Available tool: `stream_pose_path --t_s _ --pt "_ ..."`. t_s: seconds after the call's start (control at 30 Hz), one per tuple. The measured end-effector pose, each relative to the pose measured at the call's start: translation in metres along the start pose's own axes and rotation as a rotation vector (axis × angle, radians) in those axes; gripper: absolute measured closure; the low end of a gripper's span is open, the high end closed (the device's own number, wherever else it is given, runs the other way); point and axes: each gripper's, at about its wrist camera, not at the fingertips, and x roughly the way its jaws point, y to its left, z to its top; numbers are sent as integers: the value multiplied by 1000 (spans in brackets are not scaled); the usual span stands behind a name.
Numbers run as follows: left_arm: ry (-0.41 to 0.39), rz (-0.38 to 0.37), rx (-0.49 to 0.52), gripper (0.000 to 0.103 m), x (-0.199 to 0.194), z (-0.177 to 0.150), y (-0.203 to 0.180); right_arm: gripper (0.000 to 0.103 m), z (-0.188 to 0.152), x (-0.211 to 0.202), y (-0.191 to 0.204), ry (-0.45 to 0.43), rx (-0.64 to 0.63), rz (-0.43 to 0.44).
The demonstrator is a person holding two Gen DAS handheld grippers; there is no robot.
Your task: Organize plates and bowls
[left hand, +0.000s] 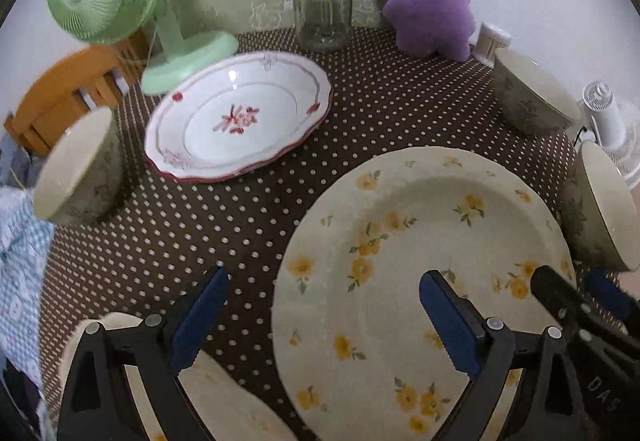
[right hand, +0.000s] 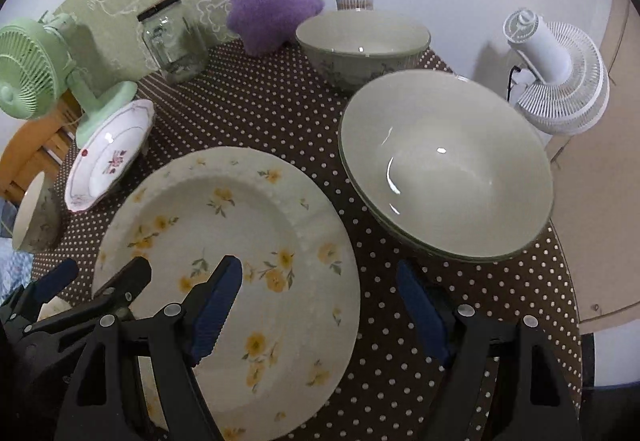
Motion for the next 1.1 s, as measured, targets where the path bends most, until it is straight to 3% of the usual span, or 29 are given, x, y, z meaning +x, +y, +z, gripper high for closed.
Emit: stream_pose_path --t_s 0.4,0.57,0.63,1.1 --pt "41 -18 17 20 22 6 -10 23 5 22 2 34 -7 -5" --pt "22 -17 38 24 21 6 -14 34 6 29 1 52 1 18" --pt "16 -17 38 25 20 5 -14 45 6 32 3 70 8 41" --pt "4 -47 23 28 2 5 -12 45 0 21 4 82 16 17"
